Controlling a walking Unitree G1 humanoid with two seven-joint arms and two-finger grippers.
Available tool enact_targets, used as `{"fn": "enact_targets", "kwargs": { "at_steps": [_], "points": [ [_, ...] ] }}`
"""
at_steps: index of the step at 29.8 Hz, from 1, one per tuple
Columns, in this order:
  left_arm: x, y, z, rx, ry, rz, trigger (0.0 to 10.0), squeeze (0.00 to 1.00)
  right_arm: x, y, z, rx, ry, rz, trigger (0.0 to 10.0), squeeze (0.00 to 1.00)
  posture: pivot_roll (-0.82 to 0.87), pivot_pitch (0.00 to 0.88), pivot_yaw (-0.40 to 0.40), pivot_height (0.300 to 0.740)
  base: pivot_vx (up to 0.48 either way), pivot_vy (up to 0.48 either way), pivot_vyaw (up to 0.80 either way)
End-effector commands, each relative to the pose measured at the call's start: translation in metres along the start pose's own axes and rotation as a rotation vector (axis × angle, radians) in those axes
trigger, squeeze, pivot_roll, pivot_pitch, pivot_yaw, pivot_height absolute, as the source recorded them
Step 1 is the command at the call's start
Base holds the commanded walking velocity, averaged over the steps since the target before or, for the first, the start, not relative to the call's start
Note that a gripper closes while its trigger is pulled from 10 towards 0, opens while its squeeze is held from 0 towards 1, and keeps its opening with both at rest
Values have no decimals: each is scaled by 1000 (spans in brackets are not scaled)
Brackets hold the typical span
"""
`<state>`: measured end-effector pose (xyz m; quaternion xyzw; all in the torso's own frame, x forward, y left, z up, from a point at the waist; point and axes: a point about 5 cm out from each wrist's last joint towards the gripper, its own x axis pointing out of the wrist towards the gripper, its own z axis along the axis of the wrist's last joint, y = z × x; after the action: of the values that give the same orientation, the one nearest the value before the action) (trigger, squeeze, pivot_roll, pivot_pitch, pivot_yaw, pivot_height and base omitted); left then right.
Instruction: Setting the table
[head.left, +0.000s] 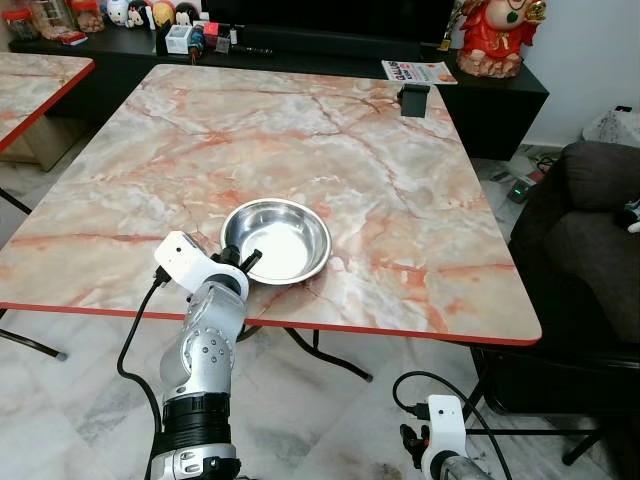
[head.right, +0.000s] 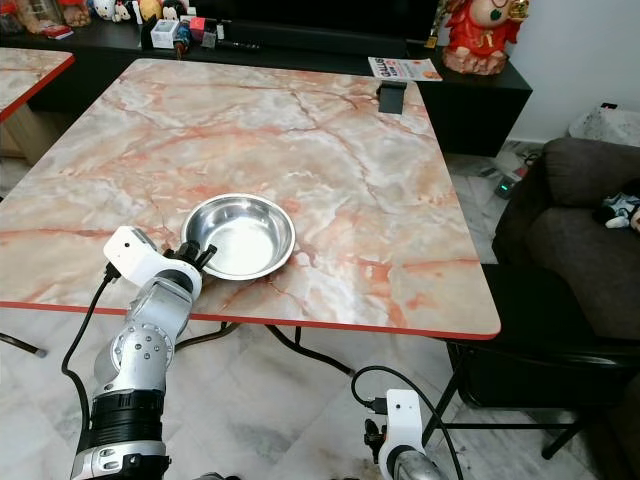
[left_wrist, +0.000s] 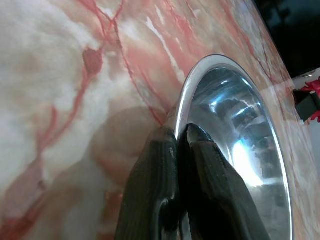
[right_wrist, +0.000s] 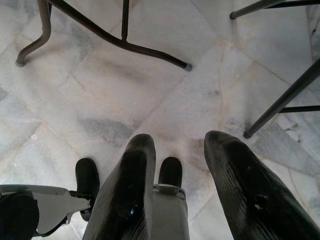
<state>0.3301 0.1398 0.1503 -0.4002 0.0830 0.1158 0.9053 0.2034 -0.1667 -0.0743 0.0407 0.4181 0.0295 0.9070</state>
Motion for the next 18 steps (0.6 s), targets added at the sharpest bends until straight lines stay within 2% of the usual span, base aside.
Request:
{"fn": "enact_targets", "kwargs": {
  "at_steps": [1,3,4,5,9,13,18],
  "points": [
    [1,-7,-6,-11,34,-1,10000,0,-1,-3,-3,9,11,-13,10000,0,81,135,-81,740,0,0,0],
    [1,-7,-7,-13,40,-1,10000,0,-1,-3,-3,9,11,-14,10000,0,80,134,-81,740,0,0,0],
    [1,-7,-8,-4,44,4,10000,78,-1,-3,-3,11,10,-15,10000,0,77,132,-80,740,0,0,0],
    [1,-7,-8,0,46,10,10000,1000,-1,-3,-3,13,9,-16,10000,0,76,133,-79,740,0,0,0],
    [1,-4,-8,33,47,20,10000,1000,-1,-4,-3,13,9,-19,10000,0,78,135,-81,740,0,0,0],
    [1,-3,-7,2,48,22,10000,1000,-1,-4,-3,12,10,-20,10000,0,79,135,-81,740,0,0,0],
    [0,-4,-2,8,32,24,10000,1000,-1,-4,-2,9,8,-18,10000,0,82,132,-85,740,0,0,0]
  ]
}}
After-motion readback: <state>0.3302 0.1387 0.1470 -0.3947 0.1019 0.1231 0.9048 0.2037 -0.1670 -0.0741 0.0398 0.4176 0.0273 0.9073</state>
